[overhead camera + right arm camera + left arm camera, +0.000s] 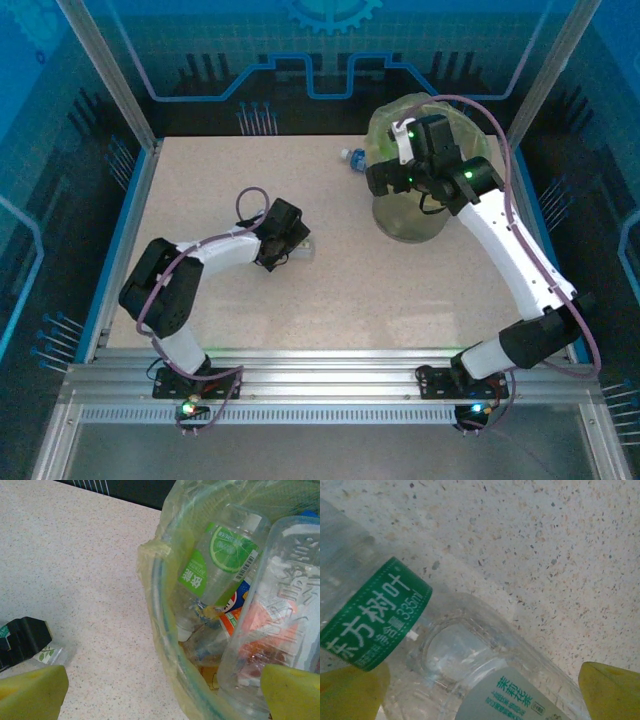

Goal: Put the plastic bottles in the bin

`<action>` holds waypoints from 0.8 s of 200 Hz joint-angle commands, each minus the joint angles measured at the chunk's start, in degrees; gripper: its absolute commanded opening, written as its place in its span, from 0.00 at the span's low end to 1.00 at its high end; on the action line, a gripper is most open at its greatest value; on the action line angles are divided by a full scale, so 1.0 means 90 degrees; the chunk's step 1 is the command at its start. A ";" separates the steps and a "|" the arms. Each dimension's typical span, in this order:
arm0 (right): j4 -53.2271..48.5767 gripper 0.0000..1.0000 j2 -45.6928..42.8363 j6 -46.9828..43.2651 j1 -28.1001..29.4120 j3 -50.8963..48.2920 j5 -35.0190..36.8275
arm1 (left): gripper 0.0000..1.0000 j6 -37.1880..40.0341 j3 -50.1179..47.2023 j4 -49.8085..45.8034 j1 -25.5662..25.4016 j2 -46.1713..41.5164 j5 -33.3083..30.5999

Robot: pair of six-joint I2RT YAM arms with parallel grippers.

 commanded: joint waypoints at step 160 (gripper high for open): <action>0.0442 1.00 -0.1540 0.1493 0.0337 -0.1770 -0.0238 | 0.86 0.1622 0.1016 -0.1030 0.0024 0.0851 0.0393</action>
